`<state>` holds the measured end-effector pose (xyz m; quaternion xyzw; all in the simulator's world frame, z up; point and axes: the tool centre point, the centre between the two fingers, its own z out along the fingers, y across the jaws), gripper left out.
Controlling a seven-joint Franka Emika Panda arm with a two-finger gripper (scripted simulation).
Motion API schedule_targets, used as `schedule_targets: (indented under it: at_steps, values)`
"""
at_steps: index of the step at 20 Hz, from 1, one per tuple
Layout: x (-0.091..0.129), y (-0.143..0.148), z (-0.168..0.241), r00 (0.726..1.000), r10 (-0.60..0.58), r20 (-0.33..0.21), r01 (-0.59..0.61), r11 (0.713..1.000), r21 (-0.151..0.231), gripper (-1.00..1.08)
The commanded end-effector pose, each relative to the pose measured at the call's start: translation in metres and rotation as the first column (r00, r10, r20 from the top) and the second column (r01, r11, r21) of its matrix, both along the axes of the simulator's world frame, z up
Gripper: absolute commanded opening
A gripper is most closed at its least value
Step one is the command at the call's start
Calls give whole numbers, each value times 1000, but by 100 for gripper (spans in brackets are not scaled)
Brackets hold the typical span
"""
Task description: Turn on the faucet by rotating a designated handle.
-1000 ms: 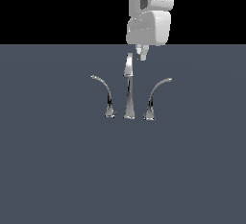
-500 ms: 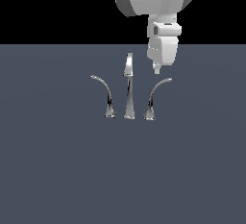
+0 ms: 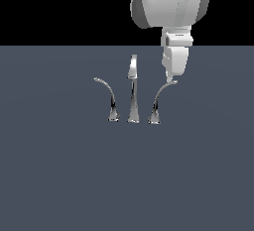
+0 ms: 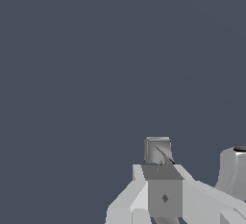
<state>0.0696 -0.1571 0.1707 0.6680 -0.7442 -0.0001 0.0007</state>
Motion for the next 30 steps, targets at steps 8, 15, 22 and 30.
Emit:
schedule_targets:
  at_steps: [8,15,22,30]
  values:
    - [-8,-4,-1,1000,-6,1,6,1000,0,-100]
    - [-30,-10,-1,1000,-6,1,6,1000,0,-100]
    - [-36,-6,0,1000,3,12,-3,1000,1,-100]
    - [-61,1,-1,1000,-2,7,2,1000,1,-100]
